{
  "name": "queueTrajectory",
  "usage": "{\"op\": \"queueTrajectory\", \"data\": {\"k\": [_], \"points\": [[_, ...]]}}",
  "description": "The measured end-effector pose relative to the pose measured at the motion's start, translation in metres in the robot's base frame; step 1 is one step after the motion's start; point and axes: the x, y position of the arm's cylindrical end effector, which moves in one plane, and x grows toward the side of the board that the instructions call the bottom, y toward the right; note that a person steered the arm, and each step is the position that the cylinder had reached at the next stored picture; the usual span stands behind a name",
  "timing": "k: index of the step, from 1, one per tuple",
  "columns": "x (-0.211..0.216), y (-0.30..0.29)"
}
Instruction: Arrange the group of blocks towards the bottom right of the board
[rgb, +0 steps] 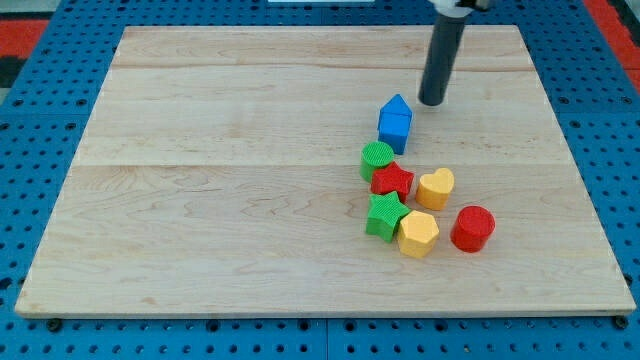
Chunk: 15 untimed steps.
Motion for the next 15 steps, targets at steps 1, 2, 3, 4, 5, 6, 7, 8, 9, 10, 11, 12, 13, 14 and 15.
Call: {"op": "queueTrajectory", "data": {"k": [1,2,3,4,5,6,7,8,9,10,11,12,13,14,15], "points": [[0.009,-0.008],[0.041,-0.009],[0.04,0.006],[0.007,0.025],[0.024,-0.021],[0.047,-0.052],[0.06,-0.051],[0.084,-0.056],[0.106,-0.054],[0.083,-0.005],[0.028,-0.026],[0.029,-0.098],[0.092,-0.097],[0.12,-0.097],[0.124,-0.097]]}}
